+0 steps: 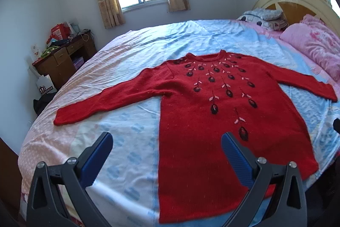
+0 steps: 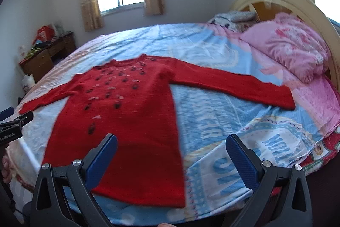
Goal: Fold small clothes
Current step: 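Move the right tool to the sweater sleeve cuff and grasp it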
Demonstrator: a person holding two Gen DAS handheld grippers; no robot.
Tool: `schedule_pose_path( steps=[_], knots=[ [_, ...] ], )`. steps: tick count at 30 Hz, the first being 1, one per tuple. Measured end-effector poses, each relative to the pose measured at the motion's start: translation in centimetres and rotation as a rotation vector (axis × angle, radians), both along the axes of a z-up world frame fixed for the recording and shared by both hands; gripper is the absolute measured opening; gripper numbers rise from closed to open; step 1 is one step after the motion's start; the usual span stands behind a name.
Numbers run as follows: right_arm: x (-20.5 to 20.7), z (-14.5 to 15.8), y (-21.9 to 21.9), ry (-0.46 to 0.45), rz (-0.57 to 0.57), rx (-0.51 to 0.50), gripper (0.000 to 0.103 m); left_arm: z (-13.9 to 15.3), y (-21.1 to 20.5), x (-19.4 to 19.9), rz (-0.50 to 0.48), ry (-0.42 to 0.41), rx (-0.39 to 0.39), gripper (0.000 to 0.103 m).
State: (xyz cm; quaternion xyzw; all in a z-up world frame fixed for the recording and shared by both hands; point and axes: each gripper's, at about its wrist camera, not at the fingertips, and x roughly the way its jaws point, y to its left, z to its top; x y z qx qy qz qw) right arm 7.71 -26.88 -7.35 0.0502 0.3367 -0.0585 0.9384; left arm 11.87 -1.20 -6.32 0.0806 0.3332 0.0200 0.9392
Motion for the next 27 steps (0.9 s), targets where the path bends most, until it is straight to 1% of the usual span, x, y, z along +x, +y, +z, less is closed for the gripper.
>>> schedule_pose_path(
  steps=[4, 8, 11, 13, 15, 19, 22, 24, 27],
  knots=[
    [2.0, -1.2, -2.2, 0.029, -0.038, 0.001, 0.102, -0.6, -0.8, 2.3, -0.001, 0.001, 0.017, 0.103],
    [4.2, -2.3, -5.3, 0.051, -0.096, -0.007, 0.102, -1.4, -1.5, 4.7, -0.001, 0.003, 0.026, 0.103],
    [5.5, -3.0, -7.6, 0.065, -0.141, -0.004, 0.102, -2.1, -2.3, 6.5, 0.001, -0.01, 0.052, 0.103],
    [6.4, -3.3, -9.4, 0.07, -0.179, 0.002, 0.102, -2.6, -2.7, 8.0, -0.008, -0.011, 0.061, 0.103],
    [7.1, -3.6, -11.6, 0.079, -0.23, 0.021, 0.102, -3.2, -2.9, 9.7, 0.003, -0.003, 0.084, 0.103],
    [8.0, -3.8, -17.0, 0.078, -0.344, 0.044, 0.101, -4.2, -2.4, 12.6, 0.032, 0.032, 0.075, 0.103],
    [8.2, -3.9, -20.7, 0.084, -0.422, 0.065, 0.095, -4.8, -1.8, 13.9, 0.062, 0.047, 0.062, 0.103],
    [8.1, -3.9, -22.7, 0.082, -0.464, 0.091, 0.09, -5.1, -1.3, 14.5, 0.08, 0.053, 0.052, 0.103],
    [7.9, -3.8, -26.0, 0.075, -0.539, 0.14, 0.087, -5.8, -0.6, 15.4, 0.107, 0.066, 0.058, 0.103]
  ],
)
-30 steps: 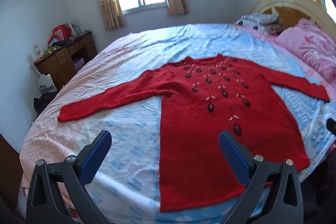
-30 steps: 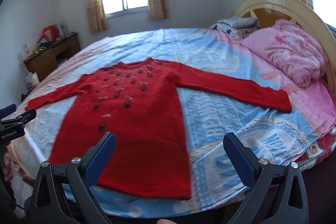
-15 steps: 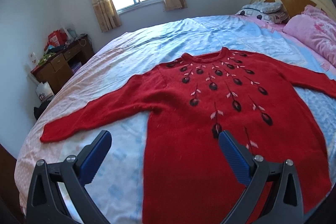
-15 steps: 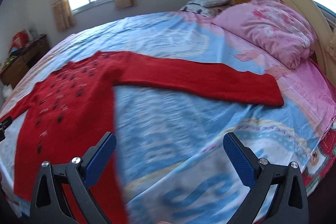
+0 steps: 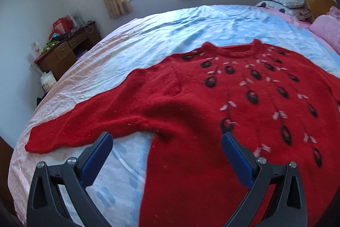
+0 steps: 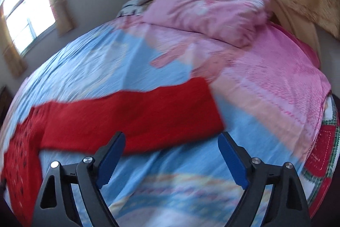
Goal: Fold small clothes
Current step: 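Move the right tool to the sweater sleeve cuff and grasp it, then carry the held sleeve across the sweater body with the right tool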
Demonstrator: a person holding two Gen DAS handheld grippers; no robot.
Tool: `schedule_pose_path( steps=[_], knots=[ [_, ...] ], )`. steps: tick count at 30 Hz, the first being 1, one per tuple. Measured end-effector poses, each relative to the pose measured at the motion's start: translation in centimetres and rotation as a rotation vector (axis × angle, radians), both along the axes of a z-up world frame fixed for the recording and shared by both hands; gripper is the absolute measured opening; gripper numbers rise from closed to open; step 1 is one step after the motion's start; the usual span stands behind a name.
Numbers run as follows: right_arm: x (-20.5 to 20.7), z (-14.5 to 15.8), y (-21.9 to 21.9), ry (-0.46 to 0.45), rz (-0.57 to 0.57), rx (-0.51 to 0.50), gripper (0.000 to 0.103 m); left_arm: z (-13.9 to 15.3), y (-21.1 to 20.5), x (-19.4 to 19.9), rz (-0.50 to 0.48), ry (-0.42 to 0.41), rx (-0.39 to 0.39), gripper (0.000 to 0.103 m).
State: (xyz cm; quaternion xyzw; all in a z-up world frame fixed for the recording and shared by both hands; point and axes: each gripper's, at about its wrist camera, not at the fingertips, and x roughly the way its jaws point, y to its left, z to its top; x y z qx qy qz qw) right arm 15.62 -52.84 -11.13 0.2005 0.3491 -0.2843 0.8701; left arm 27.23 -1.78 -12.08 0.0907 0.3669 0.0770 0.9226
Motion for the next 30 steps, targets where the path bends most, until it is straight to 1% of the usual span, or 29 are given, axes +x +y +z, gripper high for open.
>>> schedule_pose_path(
  steps=[3, 4, 7, 9, 11, 13, 14, 15, 17, 22, 24, 28, 30],
  knots=[
    [0.1, -0.1, -2.8, 0.004, -0.076, 0.034, 0.079, -0.8, 0.9, 1.0, 0.031, 0.018, 0.009, 0.103],
    [0.0, -0.2, -3.3, 0.009, -0.086, 0.043, 0.078, -0.9, 1.1, 1.4, 0.038, 0.023, 0.004, 0.103],
    [0.9, -1.5, -5.2, 0.046, -0.113, 0.092, 0.069, -1.0, 2.0, 1.7, 0.059, 0.033, -0.013, 0.103],
    [1.3, -2.4, -5.7, 0.061, -0.12, 0.133, 0.052, -1.1, 2.0, 1.9, 0.064, 0.032, -0.025, 0.103],
    [1.8, -3.3, -5.7, 0.067, -0.104, 0.168, 0.046, -1.1, 2.1, 1.9, 0.061, 0.034, -0.033, 0.103],
    [1.9, -3.5, -5.6, 0.063, -0.111, 0.169, 0.042, -1.2, 2.1, 1.8, 0.058, 0.038, -0.038, 0.103],
    [2.0, -3.4, -5.7, 0.059, -0.119, 0.167, 0.034, -1.2, 2.2, 2.0, 0.057, 0.038, -0.041, 0.103],
    [2.0, -3.3, -5.7, 0.057, -0.12, 0.17, 0.022, -1.1, 2.3, 2.1, 0.058, 0.039, -0.042, 0.103],
    [2.3, -3.1, -5.6, 0.05, -0.107, 0.175, 0.011, -0.9, 2.8, 2.0, 0.063, 0.034, -0.052, 0.103],
    [3.5, -1.2, -4.2, 0.038, -0.05, 0.13, 0.008, -0.2, 4.4, 1.8, 0.087, 0.012, -0.088, 0.103],
    [4.2, 0.3, -3.0, 0.019, -0.021, 0.106, 0.008, 0.0, 5.0, 1.7, 0.091, 0.005, -0.102, 0.103],
    [5.9, 3.0, -0.6, -0.014, 0.036, 0.061, 0.008, 0.4, 5.9, 1.5, 0.098, -0.017, -0.097, 0.103],
    [7.1, 4.8, 1.1, -0.032, 0.076, 0.021, 0.007, 0.6, 6.5, 1.2, 0.104, -0.028, -0.094, 0.103]
  ],
)
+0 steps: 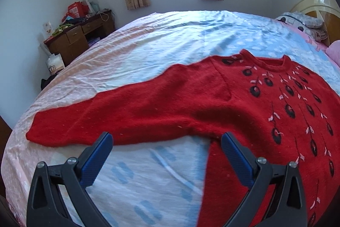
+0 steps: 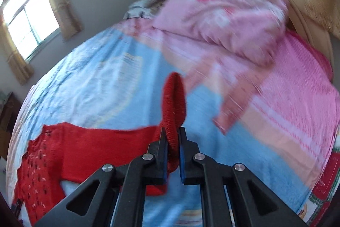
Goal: Fold small clothes
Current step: 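Carry the held sleeve across the sweater body with the right tool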
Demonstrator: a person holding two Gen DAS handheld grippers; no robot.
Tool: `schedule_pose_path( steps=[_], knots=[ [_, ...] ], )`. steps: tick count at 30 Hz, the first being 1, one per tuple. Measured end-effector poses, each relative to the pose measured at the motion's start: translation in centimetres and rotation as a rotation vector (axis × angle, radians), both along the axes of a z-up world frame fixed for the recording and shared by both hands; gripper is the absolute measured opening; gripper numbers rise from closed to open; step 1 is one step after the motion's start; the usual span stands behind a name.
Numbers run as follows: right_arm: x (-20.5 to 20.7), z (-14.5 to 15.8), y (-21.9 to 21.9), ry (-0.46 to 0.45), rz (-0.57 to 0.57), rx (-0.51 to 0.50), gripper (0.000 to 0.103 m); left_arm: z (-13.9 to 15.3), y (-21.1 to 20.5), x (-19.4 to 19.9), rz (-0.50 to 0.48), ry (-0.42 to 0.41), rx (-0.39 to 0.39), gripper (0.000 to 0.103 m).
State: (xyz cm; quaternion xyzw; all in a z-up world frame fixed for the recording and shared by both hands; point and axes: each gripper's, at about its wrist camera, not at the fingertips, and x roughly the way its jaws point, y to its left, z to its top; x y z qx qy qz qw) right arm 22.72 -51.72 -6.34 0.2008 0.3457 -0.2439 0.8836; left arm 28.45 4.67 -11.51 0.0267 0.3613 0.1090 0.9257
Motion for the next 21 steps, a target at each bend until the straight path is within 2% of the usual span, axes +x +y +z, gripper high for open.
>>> schedule_pose_path(
  steps=[7, 14, 21],
  knots=[
    [3.7, 5.1, 5.6, -0.072, 0.122, -0.054, 0.007, -0.3, 1.5, -0.3, 0.012, -0.001, -0.014, 0.103],
    [6.9, 10.3, 13.1, -0.152, 0.277, -0.123, 0.007, -0.7, 3.0, -0.9, 0.029, -0.012, -0.017, 0.103],
    [9.1, 13.6, 21.1, -0.202, 0.428, -0.182, 0.007, -0.7, 4.9, -1.5, 0.05, -0.025, -0.039, 0.103]
  ],
)
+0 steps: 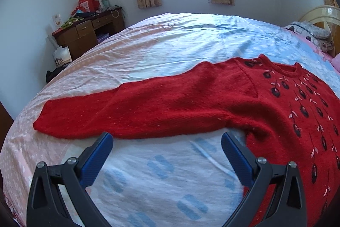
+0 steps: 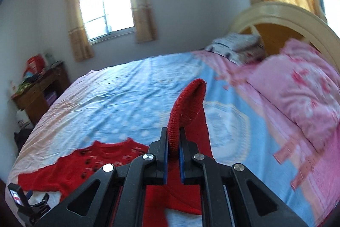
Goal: Fold small clothes
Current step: 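Carry the held sleeve across the sweater body with the right tool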
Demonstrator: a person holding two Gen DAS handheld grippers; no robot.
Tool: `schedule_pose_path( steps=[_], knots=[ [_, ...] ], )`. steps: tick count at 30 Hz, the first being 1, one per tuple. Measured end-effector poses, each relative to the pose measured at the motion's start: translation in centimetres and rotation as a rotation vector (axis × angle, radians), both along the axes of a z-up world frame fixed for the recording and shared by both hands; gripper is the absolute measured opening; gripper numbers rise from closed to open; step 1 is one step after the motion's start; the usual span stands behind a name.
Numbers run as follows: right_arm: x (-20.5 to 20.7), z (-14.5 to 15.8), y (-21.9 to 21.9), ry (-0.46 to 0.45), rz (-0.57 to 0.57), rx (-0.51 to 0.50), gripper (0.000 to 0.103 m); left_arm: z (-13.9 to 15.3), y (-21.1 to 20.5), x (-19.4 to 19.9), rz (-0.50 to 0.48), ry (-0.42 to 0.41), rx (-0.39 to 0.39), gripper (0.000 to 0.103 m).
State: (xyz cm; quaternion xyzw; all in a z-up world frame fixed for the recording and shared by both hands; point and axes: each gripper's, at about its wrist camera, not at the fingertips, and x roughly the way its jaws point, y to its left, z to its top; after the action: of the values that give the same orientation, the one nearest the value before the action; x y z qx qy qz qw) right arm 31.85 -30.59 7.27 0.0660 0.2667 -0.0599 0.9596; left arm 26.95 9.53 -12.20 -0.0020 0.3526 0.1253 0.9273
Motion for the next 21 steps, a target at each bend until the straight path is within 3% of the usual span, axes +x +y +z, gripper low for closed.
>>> schedule_pose_path(
  steps=[12, 18, 21],
  knots=[
    [3.3, 1.0, 15.3, -0.045, 0.273, -0.14, 0.007, -0.7, 1.9, -0.8, 0.019, 0.0, -0.046, 0.103],
    [4.5, -1.7, 22.6, -0.03, 0.397, -0.195, 0.007, -0.9, 3.4, -1.3, 0.051, -0.005, -0.063, 0.103],
    [5.2, -4.7, 26.4, 0.0, 0.457, -0.217, 0.007, -0.9, 4.0, -1.6, 0.061, -0.007, -0.07, 0.103]
  ],
)
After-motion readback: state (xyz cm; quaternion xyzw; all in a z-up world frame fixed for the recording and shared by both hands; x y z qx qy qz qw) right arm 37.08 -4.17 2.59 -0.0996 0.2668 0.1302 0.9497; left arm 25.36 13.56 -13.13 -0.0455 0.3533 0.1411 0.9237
